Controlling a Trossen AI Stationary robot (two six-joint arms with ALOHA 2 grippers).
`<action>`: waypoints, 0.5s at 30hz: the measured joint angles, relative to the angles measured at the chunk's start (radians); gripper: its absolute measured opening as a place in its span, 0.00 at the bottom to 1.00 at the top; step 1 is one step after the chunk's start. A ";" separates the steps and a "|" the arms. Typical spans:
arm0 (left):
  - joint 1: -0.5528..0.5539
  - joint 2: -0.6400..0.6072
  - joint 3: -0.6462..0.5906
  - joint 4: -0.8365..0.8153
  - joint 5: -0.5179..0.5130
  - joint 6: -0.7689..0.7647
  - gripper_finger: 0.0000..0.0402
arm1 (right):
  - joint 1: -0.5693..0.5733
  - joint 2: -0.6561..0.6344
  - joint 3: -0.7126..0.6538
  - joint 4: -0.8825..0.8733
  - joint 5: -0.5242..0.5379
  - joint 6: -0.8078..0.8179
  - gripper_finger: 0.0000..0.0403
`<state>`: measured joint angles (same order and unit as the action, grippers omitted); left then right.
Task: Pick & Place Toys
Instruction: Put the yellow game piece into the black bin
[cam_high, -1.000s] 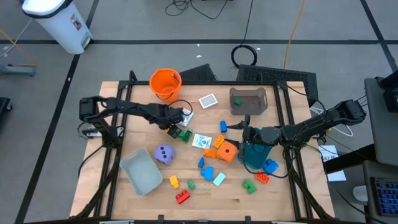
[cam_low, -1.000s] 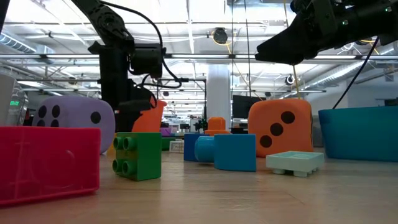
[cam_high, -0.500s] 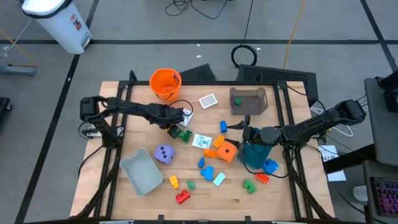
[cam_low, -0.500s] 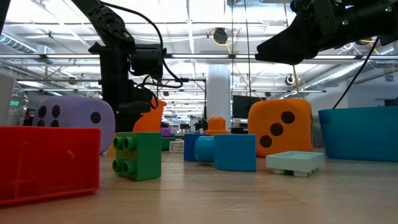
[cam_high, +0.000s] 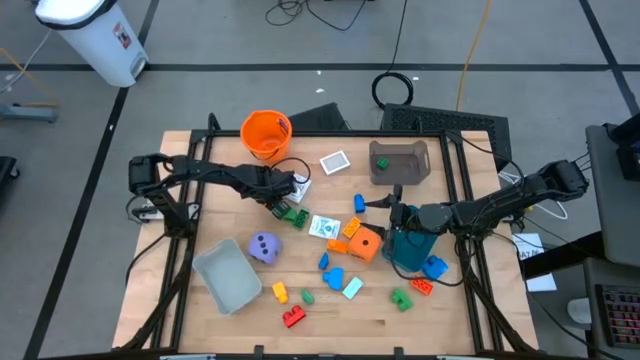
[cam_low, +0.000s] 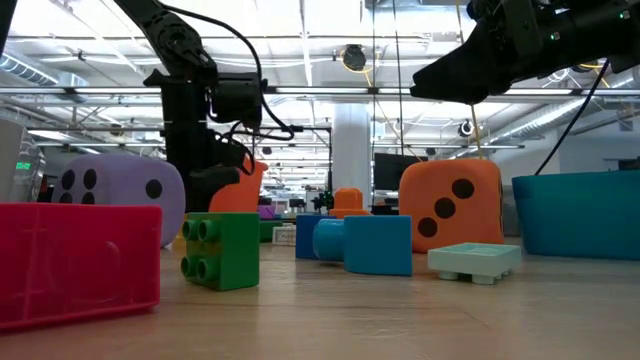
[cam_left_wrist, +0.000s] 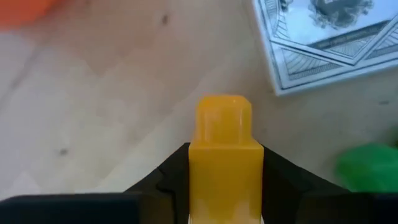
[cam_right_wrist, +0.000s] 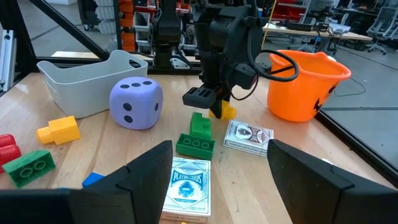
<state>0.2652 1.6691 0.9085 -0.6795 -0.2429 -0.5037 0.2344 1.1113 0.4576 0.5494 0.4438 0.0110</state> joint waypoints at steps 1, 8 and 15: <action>0.004 -0.011 0.000 -0.003 -0.002 0.013 0.34 | 0.000 0.000 0.000 0.000 0.000 0.000 0.63; 0.023 -0.178 0.000 -0.025 0.032 0.052 0.37 | 0.000 0.000 0.000 0.054 0.000 -0.052 0.63; -0.014 -0.402 0.000 0.103 0.158 0.163 0.40 | -0.006 0.000 0.000 0.227 -0.052 -0.168 0.63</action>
<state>0.2511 1.2670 0.9085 -0.5767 -0.0847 -0.3405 0.2284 1.1111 0.4576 0.7760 0.3917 -0.1574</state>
